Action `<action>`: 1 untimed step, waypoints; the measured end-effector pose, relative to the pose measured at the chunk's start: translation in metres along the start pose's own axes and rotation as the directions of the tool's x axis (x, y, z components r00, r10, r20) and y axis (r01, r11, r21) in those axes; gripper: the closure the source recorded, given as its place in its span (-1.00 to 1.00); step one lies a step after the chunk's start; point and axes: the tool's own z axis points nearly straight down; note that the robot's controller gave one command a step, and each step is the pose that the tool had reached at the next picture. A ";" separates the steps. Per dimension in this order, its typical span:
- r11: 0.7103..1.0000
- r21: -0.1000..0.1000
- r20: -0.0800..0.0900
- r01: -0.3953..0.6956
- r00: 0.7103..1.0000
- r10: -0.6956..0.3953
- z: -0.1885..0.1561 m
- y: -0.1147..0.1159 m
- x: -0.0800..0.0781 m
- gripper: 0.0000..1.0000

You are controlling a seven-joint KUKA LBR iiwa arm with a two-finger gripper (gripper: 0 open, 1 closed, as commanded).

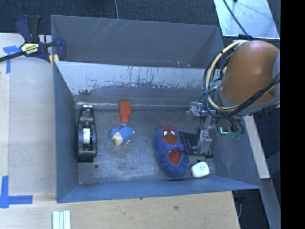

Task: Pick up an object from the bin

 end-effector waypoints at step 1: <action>0.993 0.002 -0.008 -0.122 0.993 0.122 0.125 -0.021 -0.013 -1.00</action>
Offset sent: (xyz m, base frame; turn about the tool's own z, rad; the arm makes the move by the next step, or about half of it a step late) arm 0.0144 -0.0191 -0.1219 0.1224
